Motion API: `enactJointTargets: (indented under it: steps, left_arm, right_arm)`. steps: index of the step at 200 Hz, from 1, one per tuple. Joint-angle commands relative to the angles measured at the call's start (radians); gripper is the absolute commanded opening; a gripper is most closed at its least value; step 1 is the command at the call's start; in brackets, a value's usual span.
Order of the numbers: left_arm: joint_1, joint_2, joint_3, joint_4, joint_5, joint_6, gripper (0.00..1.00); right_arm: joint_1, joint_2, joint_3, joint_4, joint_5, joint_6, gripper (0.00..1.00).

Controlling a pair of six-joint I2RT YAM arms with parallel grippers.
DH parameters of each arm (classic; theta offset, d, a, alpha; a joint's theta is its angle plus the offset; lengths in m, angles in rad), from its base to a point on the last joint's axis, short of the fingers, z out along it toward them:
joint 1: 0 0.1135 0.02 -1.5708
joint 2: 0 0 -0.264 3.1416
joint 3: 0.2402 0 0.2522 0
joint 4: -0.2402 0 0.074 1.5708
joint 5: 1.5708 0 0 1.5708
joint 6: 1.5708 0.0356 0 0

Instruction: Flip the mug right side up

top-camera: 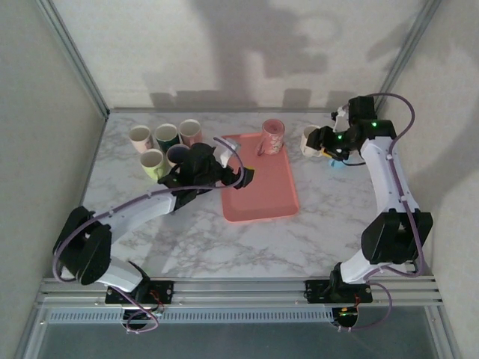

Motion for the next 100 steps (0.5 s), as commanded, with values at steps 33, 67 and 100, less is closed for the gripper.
enactJointTargets:
  steps: [33, 67, 100]
  left_arm:
    - [0.025, 0.244, 0.266, -0.116, 0.013, 0.119, 0.9]
    - [0.044, 0.393, 0.399, -0.159, 0.022, 0.11, 0.84]
    - [0.079, 0.514, 0.513, -0.187, 0.051, 0.103, 0.86]
  right_arm:
    - [0.002, -0.044, -0.076, 0.02, -0.081, 0.028, 0.59]
    - [0.0, -0.042, -0.107, 0.03, -0.099, 0.033, 0.61]
    - [-0.001, -0.036, -0.13, 0.05, -0.12, 0.041, 0.62]
